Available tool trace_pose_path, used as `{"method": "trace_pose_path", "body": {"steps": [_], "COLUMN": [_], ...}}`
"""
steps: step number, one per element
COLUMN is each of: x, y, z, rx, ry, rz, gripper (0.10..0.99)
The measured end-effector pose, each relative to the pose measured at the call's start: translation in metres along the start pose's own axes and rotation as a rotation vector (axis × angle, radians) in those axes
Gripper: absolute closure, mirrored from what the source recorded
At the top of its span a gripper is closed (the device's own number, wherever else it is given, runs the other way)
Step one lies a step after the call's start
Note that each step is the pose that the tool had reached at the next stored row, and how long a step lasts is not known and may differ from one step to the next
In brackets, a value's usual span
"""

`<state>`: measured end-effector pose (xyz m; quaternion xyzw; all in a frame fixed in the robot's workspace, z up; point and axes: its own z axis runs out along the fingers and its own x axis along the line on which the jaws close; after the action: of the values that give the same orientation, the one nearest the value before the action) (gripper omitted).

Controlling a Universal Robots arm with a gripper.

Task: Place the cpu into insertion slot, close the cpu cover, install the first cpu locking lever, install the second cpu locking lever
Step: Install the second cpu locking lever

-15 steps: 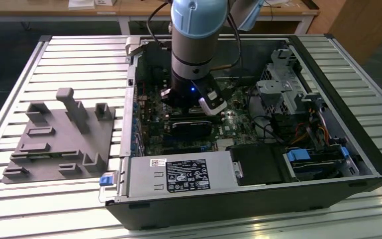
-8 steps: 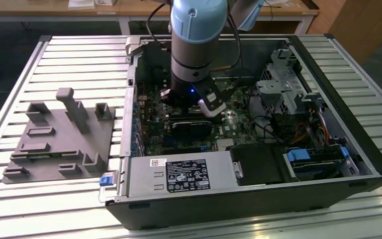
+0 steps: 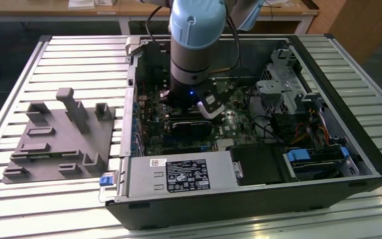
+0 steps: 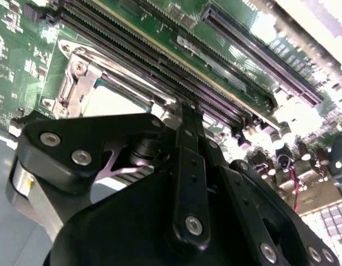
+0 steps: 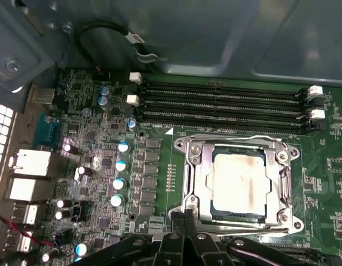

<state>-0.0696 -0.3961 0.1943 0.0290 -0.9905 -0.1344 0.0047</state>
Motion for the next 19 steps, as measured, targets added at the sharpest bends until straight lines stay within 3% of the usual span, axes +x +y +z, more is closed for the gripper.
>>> {"method": "trace_pose_path", "body": {"steps": [4,8,10,13,19], "x": [0.0005,0.0005,-0.0009,-0.0070,-0.0276], "y": [0.0009,0.0051,0.0059,0.0060,0.0050], "z": [-0.0033,-0.0188,-0.0219,-0.0236,-0.0243], "rx": [-0.004,-0.004,-0.004,-0.004,-0.005], "ry": [-0.0002,-0.0001,0.0009,0.0053,0.0150], "rz": [0.000,0.000,0.001,0.002,0.004], "gripper": [0.980,0.980,0.980,0.980,0.980]}}
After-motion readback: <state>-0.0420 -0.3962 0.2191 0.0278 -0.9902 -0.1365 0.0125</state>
